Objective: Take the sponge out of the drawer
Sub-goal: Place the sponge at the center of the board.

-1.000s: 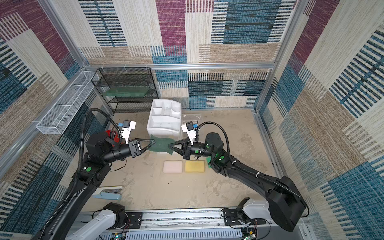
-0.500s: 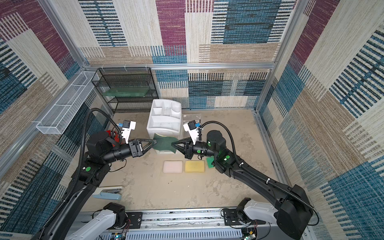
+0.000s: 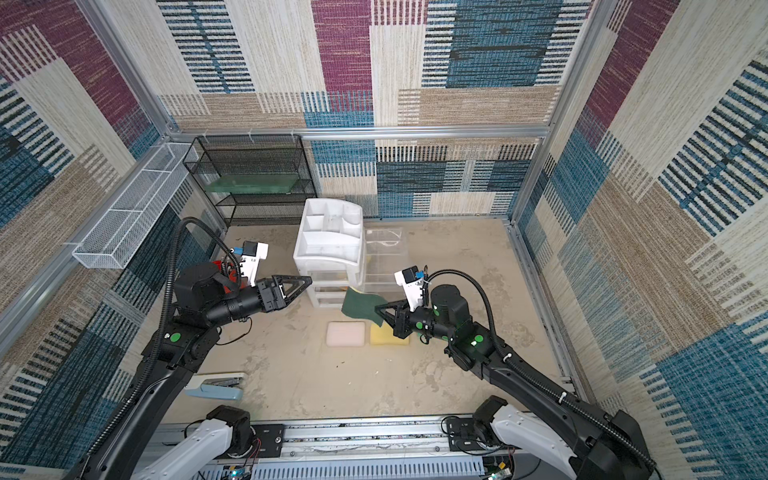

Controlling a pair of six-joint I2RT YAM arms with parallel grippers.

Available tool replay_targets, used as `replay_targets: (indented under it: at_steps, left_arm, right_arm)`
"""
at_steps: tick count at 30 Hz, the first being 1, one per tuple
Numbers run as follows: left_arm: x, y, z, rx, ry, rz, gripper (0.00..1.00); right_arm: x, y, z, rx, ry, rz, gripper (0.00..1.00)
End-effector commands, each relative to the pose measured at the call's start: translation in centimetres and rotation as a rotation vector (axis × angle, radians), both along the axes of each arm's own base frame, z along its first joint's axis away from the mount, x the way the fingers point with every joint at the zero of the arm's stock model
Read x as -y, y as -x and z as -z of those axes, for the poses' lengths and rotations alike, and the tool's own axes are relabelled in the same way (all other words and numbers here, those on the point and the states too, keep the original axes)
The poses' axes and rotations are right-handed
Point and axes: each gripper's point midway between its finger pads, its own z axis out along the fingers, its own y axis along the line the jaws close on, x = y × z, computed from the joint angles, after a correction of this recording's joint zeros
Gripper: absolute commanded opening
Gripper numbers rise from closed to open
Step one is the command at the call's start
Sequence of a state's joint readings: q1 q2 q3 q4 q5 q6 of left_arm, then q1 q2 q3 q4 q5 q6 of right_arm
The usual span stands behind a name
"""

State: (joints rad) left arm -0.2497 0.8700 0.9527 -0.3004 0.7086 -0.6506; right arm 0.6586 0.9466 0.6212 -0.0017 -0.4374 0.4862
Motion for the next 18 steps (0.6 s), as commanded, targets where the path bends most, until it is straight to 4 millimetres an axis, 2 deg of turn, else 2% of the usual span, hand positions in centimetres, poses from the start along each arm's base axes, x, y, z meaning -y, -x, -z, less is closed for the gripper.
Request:
replay_targets:
  at_steps: [1,5,12,18]
  left_arm:
    - [-0.3,-0.3,0.0,0.017,-0.018,-0.018,1.00]
    - [-0.3,-0.4,0.1,0.013,-0.020,-0.021,1.00]
    - [-0.4,-0.4,0.2,0.009,-0.021,-0.025,1.00]
    - [-0.4,-0.4,0.1,0.010,-0.021,-0.028,1.00]
  right_arm:
    - [-0.3,0.7,1.4,-0.068,-0.010,-0.010,0.00]
    - [-1.3,2.1,3.4,-0.129,-0.007,-0.043,0.00]
    - [-4.3,4.7,7.5,-0.238,0.032,-0.107,0.00]
    - [-6.4,6.2,10.9,-0.319,0.059,-0.144,0.00]
